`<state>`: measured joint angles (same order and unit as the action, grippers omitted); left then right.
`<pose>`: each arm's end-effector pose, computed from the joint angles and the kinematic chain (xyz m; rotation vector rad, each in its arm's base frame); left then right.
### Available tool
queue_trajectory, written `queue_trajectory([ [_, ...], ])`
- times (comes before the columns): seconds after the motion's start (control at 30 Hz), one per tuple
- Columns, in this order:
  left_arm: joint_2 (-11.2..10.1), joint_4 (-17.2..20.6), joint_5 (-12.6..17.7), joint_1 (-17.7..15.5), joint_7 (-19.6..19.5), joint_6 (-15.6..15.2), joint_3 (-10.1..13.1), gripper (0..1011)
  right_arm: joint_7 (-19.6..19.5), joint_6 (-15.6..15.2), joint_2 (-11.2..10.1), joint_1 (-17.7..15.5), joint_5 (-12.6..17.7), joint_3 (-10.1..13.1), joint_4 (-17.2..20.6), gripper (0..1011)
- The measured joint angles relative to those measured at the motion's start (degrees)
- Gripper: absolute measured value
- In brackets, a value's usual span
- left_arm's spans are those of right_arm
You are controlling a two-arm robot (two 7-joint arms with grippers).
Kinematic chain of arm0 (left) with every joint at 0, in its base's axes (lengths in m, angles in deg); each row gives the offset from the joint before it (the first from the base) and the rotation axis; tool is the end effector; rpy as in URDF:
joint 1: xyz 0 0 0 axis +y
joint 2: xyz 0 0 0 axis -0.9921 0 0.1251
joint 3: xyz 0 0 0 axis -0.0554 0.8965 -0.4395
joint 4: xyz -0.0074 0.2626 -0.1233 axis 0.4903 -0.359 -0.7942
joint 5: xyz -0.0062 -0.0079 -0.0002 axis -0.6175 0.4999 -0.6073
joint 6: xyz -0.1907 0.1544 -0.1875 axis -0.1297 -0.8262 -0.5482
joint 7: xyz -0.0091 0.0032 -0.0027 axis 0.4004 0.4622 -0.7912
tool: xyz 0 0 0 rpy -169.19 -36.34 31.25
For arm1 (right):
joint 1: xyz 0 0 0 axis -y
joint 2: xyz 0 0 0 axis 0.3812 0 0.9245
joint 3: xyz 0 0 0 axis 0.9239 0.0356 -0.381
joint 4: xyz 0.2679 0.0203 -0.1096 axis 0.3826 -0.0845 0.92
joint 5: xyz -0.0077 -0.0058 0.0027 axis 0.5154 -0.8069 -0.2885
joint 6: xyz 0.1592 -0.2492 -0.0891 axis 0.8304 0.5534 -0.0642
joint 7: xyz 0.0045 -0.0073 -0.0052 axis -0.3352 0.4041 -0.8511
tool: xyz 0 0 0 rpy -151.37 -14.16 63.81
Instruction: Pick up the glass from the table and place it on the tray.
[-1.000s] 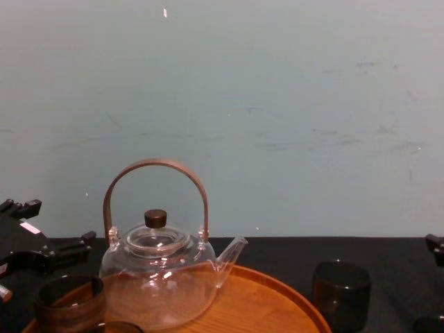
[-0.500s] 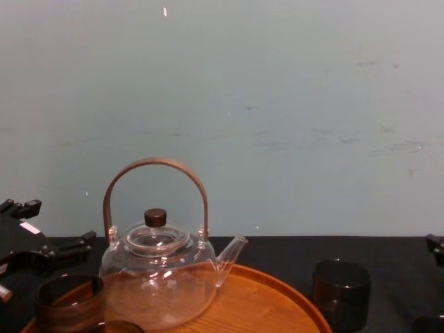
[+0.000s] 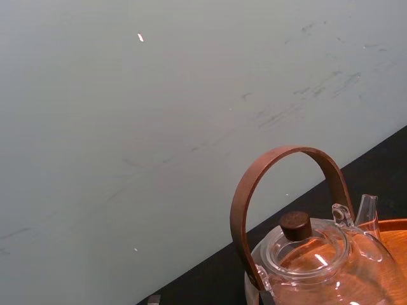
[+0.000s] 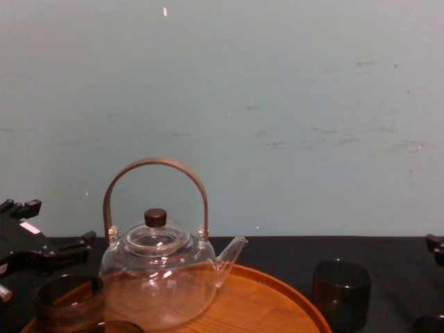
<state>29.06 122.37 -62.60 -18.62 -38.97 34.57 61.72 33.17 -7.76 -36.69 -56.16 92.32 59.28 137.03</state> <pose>0.3581 0.0828 -0.3024 0.3047 -0.2850 1.2478 0.3581 -0.0827 -0.3023 -0.3044 -0.2851 -1.2479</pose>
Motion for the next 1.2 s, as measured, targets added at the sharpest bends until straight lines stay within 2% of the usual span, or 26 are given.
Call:
queue_trajectory([
  [0.7, 0.00, 0.00, 0.00, 0.00, 0.00, 0.00, 0.00, 1001, 0.00, 0.00, 0.00, 0.00, 0.00, 0.00, 0.00, 1002],
  [0.97, 0.00, 0.00, 0.00, 0.00, 0.00, 0.00, 0.00, 1001, 2.62, -1.23, -0.30, -1.09, 1.33, 1.70, 1.59, 1002],
  [1.2, 0.00, 0.00, 0.00, 0.00, 0.00, 0.00, 0.00, 1001, 6.17, -4.29, -2.20, -4.18, 5.35, 4.64, 5.98, 1002],
])
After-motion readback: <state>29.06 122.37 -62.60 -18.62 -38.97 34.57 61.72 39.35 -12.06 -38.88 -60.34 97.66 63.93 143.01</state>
